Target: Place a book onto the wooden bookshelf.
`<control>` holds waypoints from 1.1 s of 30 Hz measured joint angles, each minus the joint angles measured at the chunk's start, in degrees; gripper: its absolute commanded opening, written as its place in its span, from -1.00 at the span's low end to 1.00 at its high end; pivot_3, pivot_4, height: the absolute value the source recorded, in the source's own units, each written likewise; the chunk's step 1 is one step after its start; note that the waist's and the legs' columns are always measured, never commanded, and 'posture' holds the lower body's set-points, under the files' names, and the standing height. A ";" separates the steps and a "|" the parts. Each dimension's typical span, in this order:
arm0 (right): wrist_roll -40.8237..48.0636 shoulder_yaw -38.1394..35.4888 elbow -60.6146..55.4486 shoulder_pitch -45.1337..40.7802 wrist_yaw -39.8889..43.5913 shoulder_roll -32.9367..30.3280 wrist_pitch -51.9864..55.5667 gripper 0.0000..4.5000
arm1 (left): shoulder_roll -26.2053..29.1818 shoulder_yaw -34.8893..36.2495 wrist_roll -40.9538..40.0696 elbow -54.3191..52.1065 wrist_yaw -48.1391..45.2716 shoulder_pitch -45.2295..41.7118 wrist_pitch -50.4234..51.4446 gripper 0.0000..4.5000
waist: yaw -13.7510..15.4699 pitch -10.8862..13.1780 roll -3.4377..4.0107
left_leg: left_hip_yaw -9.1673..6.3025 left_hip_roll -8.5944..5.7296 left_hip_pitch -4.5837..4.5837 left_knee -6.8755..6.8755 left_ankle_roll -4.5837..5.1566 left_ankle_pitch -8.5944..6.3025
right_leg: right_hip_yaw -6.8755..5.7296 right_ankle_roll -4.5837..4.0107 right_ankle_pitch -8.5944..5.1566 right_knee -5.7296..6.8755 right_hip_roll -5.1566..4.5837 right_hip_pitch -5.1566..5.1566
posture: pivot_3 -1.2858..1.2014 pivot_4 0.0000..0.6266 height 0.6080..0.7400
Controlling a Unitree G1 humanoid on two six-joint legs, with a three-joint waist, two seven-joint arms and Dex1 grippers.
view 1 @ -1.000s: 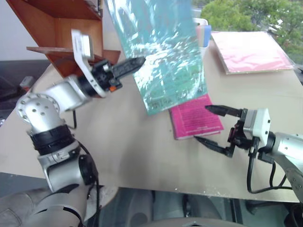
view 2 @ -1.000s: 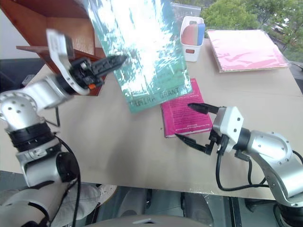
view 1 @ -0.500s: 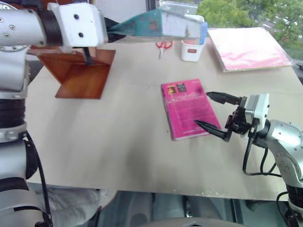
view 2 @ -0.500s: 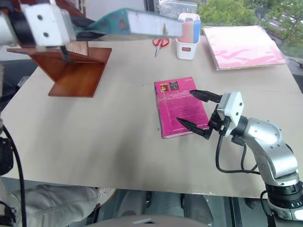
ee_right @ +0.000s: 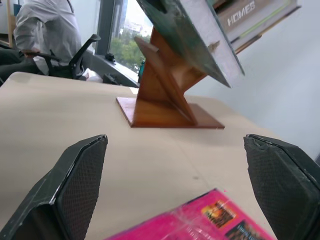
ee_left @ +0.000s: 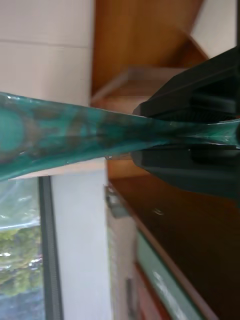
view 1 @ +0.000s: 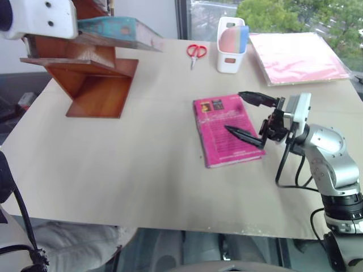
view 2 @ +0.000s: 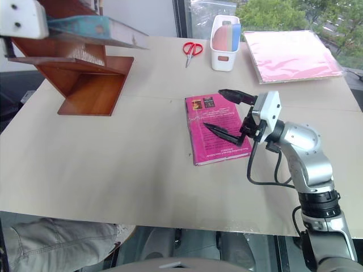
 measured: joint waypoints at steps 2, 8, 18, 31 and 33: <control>-0.65 0.78 2.02 -2.05 0.83 0.95 -1.27 1.00 | 0.51 0.00 0.85 1.99 -0.75 -0.24 -0.83 -0.79 | -0.13 0.02 0.03 | 0.02 0.03 0.06 -0.01 0.00 0.00 | 0.02 0.00 0.00 0.05 0.02 0.00 | 0.03 -0.52 1.00; -1.21 1.94 5.10 -9.79 0.97 4.89 -2.09 1.00 | 3.13 1.72 0.47 9.43 1.66 7.66 -5.06 -0.79 | -0.75 0.02 0.02 | 0.08 0.19 0.11 0.00 -0.01 0.00 | 0.03 -0.01 0.01 0.11 0.08 -0.01 | 0.03 -0.52 1.00; -0.90 2.17 7.37 -14.49 -3.78 9.57 2.74 1.00 | 4.45 5.36 -0.76 11.48 7.46 14.25 -8.47 -0.79 | -1.87 0.01 0.06 | 0.58 0.24 0.40 -0.03 0.01 -0.01 | 0.52 -0.01 0.01 0.40 0.09 -0.08 | 0.03 -0.52 1.00; 1.30 1.92 6.80 -14.83 -3.75 11.96 5.03 1.00 | 3.65 6.23 -0.68 14.26 13.37 17.73 -8.43 0.72 | -1.73 0.00 0.05 | 1.07 0.38 0.24 0.02 0.00 0.00 | 0.95 -0.01 0.01 1.05 0.14 -0.81 | 0.03 -0.52 1.00; 1.29 1.91 6.81 -14.83 -3.23 11.63 5.02 1.00 | 3.66 6.32 -0.76 14.31 13.61 18.66 -8.38 0.90 | -1.64 0.00 0.05 | 1.09 0.38 0.22 0.04 0.00 0.00 | 0.95 -0.01 0.01 1.05 0.13 -0.81 | 0.03 -0.52 1.00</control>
